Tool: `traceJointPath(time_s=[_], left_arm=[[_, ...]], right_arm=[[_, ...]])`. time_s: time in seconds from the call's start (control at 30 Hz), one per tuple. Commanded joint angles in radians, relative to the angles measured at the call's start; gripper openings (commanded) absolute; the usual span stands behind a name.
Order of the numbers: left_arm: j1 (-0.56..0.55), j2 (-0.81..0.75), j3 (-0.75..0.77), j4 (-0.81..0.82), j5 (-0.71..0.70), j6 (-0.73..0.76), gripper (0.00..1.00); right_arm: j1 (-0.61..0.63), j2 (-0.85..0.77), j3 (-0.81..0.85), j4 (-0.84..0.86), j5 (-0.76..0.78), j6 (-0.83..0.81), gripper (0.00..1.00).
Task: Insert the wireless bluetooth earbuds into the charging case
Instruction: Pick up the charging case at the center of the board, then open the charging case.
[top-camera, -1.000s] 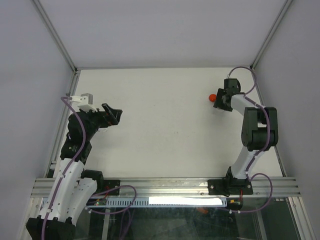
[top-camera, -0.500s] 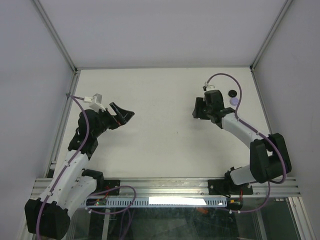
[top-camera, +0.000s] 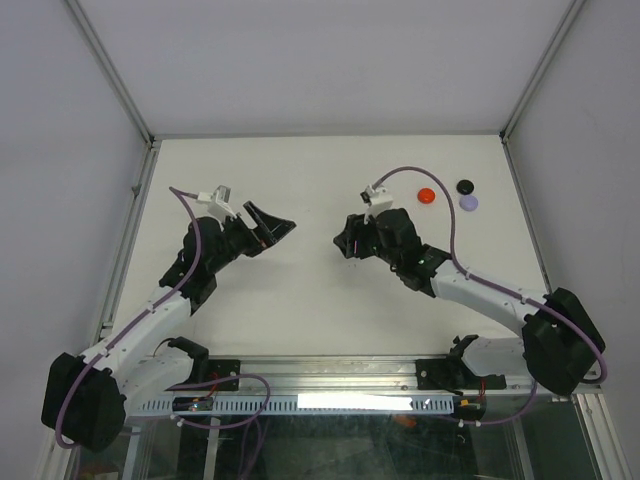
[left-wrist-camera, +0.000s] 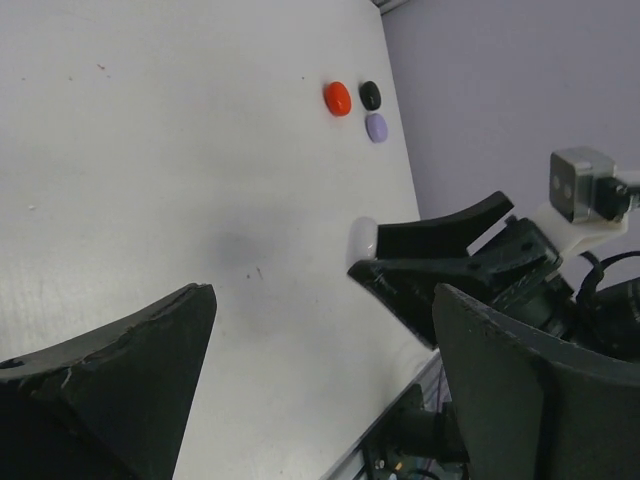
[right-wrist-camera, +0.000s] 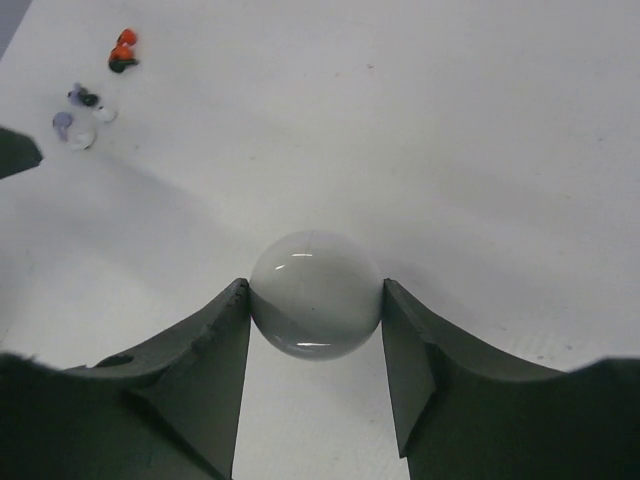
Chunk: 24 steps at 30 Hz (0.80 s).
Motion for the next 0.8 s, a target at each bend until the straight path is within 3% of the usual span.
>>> traceJointPath(time_s=[0.0, 0.13, 0.43, 0.77], left_arm=[[-0.044, 0.031, -0.001, 0.178, -0.015, -0.079, 0.91], [-0.084, 0.059, 0.002, 0.207, -0.018, -0.077, 0.86], [-0.128, 0.075, -0.027, 0.258, 0.023, -0.057, 0.63], [-0.160, 0.120, -0.029, 0.265, 0.074, -0.034, 0.56]], right_arm=[[0.097, -0.043, -0.067, 0.269, 0.020, -0.032, 0.51], [0.154, -0.038, -0.102, 0.386, 0.008, -0.071, 0.51], [0.213, -0.031, -0.162, 0.567, 0.006, -0.102, 0.51], [0.235, -0.006, -0.164, 0.609, -0.014, -0.131, 0.51]])
